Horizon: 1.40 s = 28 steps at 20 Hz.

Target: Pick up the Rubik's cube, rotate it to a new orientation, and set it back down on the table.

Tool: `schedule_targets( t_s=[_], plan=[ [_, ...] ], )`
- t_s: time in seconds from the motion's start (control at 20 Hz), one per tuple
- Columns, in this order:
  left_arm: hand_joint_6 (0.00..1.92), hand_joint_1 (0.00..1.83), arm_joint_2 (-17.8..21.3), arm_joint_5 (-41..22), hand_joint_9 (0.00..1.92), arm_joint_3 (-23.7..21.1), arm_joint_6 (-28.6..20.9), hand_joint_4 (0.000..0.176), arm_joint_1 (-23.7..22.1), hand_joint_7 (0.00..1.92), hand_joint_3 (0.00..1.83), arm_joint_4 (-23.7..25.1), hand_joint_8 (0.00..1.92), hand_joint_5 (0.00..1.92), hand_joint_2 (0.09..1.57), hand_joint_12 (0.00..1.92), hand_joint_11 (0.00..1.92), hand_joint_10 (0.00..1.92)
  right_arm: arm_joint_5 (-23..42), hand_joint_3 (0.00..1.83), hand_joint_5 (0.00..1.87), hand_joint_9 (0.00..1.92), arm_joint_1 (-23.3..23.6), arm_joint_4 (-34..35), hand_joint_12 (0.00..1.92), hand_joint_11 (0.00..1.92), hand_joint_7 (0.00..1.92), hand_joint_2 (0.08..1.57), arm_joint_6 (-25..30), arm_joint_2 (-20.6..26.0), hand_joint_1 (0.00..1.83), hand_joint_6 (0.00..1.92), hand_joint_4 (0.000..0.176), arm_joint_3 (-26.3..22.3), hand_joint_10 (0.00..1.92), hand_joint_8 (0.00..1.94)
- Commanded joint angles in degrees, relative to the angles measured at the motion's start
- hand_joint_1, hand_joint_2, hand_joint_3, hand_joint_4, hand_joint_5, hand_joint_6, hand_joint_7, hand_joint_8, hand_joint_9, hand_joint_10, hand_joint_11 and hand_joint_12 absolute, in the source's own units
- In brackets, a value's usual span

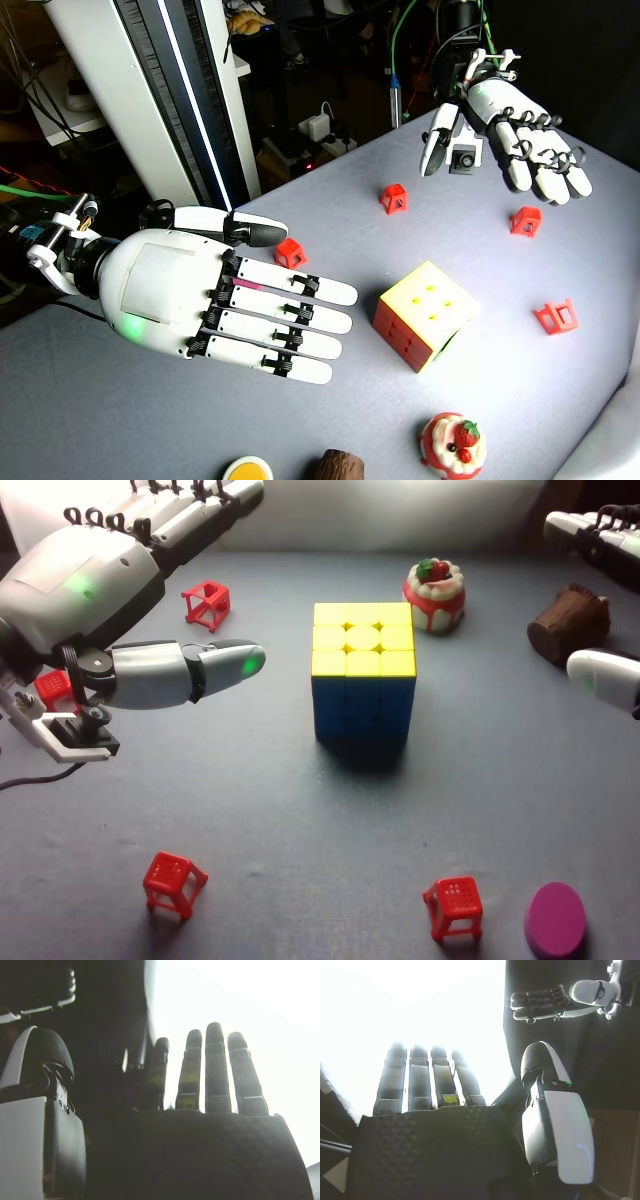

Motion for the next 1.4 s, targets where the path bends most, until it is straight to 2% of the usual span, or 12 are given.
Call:
schedule_targets(
  t_s=[0.0,0.25,0.35,0.4,0.6,0.7,0.75,0.85,1.0,1.1,1.15,1.35],
  plan=[
    [0.0,0.33,-0.68,-6.12,0.0,0.45,-0.27,0.062,-0.83,0.0,0.02,-0.45,0.0,0.0,1.11,0.0,0.0,0.0,6.42,0.03,0.0,0.0,0.81,0.6,0.0,0.0,0.0,1.29,0.34,0.1,0.46,0.0,0.0,0.1,0.0,0.0],
    [0.0,0.4,-2.32,-2.56,0.0,2.01,-2.26,0.0,-2.0,0.0,0.01,0.41,0.0,0.0,1.1,0.0,0.01,0.0,5.59,0.02,0.0,0.0,0.68,0.84,0.0,0.0,0.0,1.31,0.34,-0.25,0.47,0.0,0.0,0.26,0.0,0.0],
    [0.0,0.45,-3.45,0.03,0.0,3.04,-3.02,0.02,-3.36,0.0,0.0,1.1,0.0,0.0,1.06,0.0,0.0,0.0,5.5,0.02,0.0,0.0,0.35,1.25,0.0,0.0,0.0,1.32,0.34,-0.45,0.44,0.0,0.0,0.36,0.0,0.0],
    [0.0,0.53,-4.16,2.0,0.0,3.63,-3.35,0.037,-4.48,0.0,0.05,1.66,0.0,0.0,1.0,0.18,0.0,0.0,5.47,0.02,0.0,0.0,0.12,1.48,0.0,0.0,0.0,1.32,0.34,-0.5,0.43,0.0,0.0,0.36,0.0,0.0],
    [0.0,0.69,-6.94,10.91,0.0,5.96,-4.01,0.023,-9.3,0.0,0.0,2.46,0.0,0.0,0.95,0.32,0.0,0.0,5.25,0.02,0.0,0.0,-0.6,2.8,0.0,0.0,0.0,1.35,0.34,-0.86,0.36,0.0,0.0,0.47,0.0,0.0],
    [0.0,0.74,-8.88,16.2,0.0,7.55,-4.89,0.019,-11.55,0.0,0.0,2.88,0.0,0.0,0.92,0.2,0.0,0.0,5.08,0.01,0.0,0.0,-0.97,3.2,0.0,0.0,0.0,1.35,0.34,-1.26,0.38,0.0,0.0,0.64,0.0,0.0],
    [0.0,0.74,-9.52,17.96,0.0,7.99,-5.34,0.025,-12.53,0.0,0.0,3.46,0.0,0.0,0.91,0.04,0.0,0.0,5.0,0.02,0.0,0.0,-1.02,3.32,0.0,0.0,0.0,1.36,0.34,-1.38,0.38,0.0,0.0,0.68,0.0,0.0],
    [0.0,0.64,-11.07,21.56,0.0,9.2,-5.05,0.044,-14.14,0.0,0.0,3.23,0.0,0.0,0.9,0.0,0.0,0.0,4.99,0.01,0.0,0.0,-1.09,3.7,0.0,0.0,0.0,1.36,0.34,-1.6,0.3,0.0,0.0,0.75,0.0,0.0],
    [0.0,0.73,-13.2,24.98,0.0,10.56,-4.57,0.006,-15.91,0.0,0.0,3.23,0.0,0.0,0.89,0.0,0.0,0.0,4.97,0.01,0.0,0.0,-1.79,4.53,0.0,0.0,0.0,1.36,0.34,-2.07,0.36,0.0,0.0,0.97,0.0,0.0],
    [0.0,0.74,-14.33,26.98,0.0,11.18,-4.19,0.042,-16.82,0.0,0.0,3.21,0.0,0.0,0.89,0.0,0.0,0.0,4.9,0.01,0.0,0.0,-2.16,4.9,0.0,0.0,0.0,1.37,0.34,-2.15,0.36,0.0,0.0,0.97,0.0,0.0],
    [0.0,0.72,-14.8,27.99,0.0,11.5,-4.08,0.042,-17.1,0.0,0.0,3.19,0.0,0.0,0.88,0.0,0.0,0.0,4.82,0.01,0.0,0.0,-2.19,5.01,0.0,0.0,0.0,1.37,0.34,-2.21,0.38,0.0,0.0,0.97,0.0,0.0],
    [0.0,0.78,-17.49,32.17,0.0,13.73,-2.43,0.0,-18.13,0.0,0.0,1.59,0.0,0.0,0.87,0.02,0.05,0.0,4.69,0.0,0.0,0.0,-2.55,5.52,0.0,0.0,0.0,1.36,0.34,-2.63,0.36,0.0,0.0,1.23,0.0,0.0]
  ],
)
